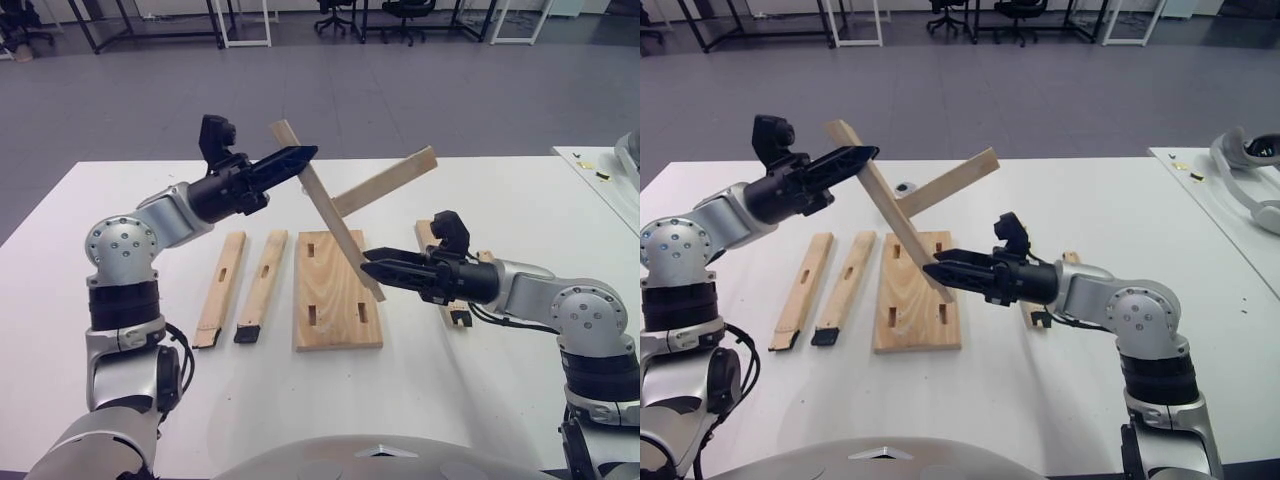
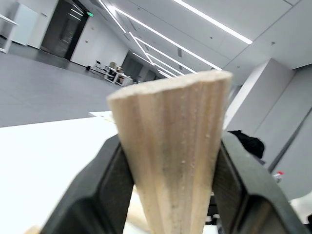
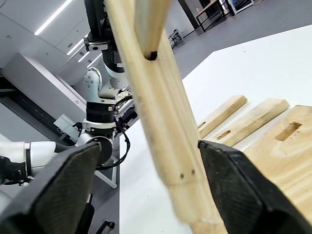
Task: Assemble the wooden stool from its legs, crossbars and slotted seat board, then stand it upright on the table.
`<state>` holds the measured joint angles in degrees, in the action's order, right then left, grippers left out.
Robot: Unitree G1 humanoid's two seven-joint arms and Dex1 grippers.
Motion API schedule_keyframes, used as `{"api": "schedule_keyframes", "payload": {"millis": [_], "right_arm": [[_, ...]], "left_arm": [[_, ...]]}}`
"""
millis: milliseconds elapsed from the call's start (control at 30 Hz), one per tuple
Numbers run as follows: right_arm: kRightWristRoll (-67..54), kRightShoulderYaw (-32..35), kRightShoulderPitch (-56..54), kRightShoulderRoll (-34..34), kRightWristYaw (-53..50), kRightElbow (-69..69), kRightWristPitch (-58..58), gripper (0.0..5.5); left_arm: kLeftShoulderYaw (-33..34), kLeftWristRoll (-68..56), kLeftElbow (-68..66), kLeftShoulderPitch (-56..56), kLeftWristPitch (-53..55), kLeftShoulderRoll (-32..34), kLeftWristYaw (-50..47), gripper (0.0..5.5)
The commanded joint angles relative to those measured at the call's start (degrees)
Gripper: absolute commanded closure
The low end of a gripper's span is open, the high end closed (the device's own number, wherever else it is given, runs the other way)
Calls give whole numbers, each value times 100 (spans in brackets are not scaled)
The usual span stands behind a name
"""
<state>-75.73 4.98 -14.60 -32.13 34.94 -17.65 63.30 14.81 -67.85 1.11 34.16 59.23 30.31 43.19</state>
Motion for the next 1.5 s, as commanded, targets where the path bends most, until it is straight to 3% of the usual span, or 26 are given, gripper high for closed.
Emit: {"api": "schedule_keyframes", "payload": {"millis": [33, 233, 400, 900, 1100, 1333, 1500], "right_arm": [[383, 308, 212, -201, 117, 181, -254, 115], [798, 577, 205, -290, 229, 337, -515, 10], [952, 757, 126, -366, 303, 461, -574, 10], [1053, 917, -4, -461, 341, 510, -470, 10], [1092, 886, -60, -464, 380, 558, -469, 10], [1102, 928, -81, -470, 335, 539, -455, 10], [1066, 954, -134, -410, 192, 540, -437, 10]], "left_arm": [[-224, 629, 358, -283, -195, 966, 940, 343], [-754, 1946, 683, -867, -1691, 1239, 2040, 343], [-719, 2269, 925, -1243, -2814, 923, 2499, 343], [-773, 2158, 1430, -1726, -2867, 964, 2842, 343], [-964, 2362, 1439, -1763, -3219, 756, 2794, 344], [-1090, 2812, 1234, -2225, -3659, 989, 3129, 344], [-1570, 3387, 1067, -2639, -3987, 977, 3037, 344]]}}
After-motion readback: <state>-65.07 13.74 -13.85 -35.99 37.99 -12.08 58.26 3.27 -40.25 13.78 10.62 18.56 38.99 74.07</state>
